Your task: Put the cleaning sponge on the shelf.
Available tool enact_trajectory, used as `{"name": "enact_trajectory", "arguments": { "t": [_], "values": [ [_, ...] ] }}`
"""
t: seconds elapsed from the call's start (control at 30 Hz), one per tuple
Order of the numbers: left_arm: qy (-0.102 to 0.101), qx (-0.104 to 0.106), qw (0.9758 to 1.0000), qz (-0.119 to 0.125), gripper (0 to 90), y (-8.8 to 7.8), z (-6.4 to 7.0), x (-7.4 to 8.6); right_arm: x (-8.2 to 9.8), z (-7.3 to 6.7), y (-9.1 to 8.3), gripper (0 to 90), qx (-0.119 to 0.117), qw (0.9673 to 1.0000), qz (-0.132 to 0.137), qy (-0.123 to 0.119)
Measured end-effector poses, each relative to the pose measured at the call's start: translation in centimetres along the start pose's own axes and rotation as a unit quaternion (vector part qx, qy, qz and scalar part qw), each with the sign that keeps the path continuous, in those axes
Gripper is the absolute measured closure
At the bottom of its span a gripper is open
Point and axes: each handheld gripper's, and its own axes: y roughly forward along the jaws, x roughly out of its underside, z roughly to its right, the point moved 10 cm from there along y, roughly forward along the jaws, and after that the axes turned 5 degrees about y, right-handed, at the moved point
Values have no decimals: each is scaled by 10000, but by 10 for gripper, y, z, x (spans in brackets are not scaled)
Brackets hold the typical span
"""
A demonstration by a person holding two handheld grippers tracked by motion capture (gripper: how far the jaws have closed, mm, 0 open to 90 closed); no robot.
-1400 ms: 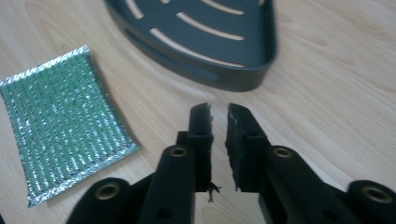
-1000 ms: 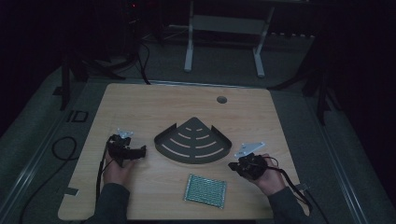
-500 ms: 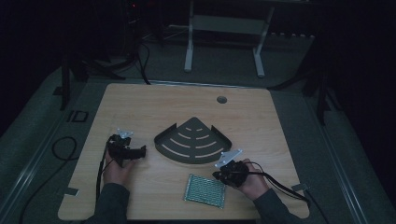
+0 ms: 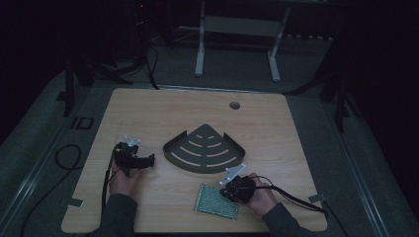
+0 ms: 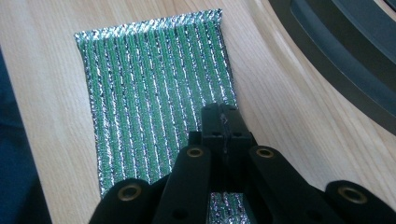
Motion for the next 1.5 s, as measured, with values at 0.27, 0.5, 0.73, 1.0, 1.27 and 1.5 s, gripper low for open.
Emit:
{"name": "enact_trajectory", "arguments": {
  "t": [0.27,0.5,0.73,1.0,1.27,1.5],
  "values": [
    [-1,-1,10000,1,17,0,0,0,10,14,-6,900,168,9997,-20,200],
    [-1,1,10000,1,18,0,0,0,27,37,-16,900,410,9981,-68,450],
    [-1,-4,10000,-2,18,0,0,0,40,57,-25,900,608,9954,-87,736],
    [-1,-6,10000,-6,18,0,0,0,54,79,-33,900,825,9909,-93,1055],
    [-2,-4,10000,-1,18,0,0,0,66,100,-41,900,1055,9844,-107,1407],
    [-1,1,10000,1,18,0,0,0,79,115,-49,900,1208,9763,-92,1795]
  ]
}}
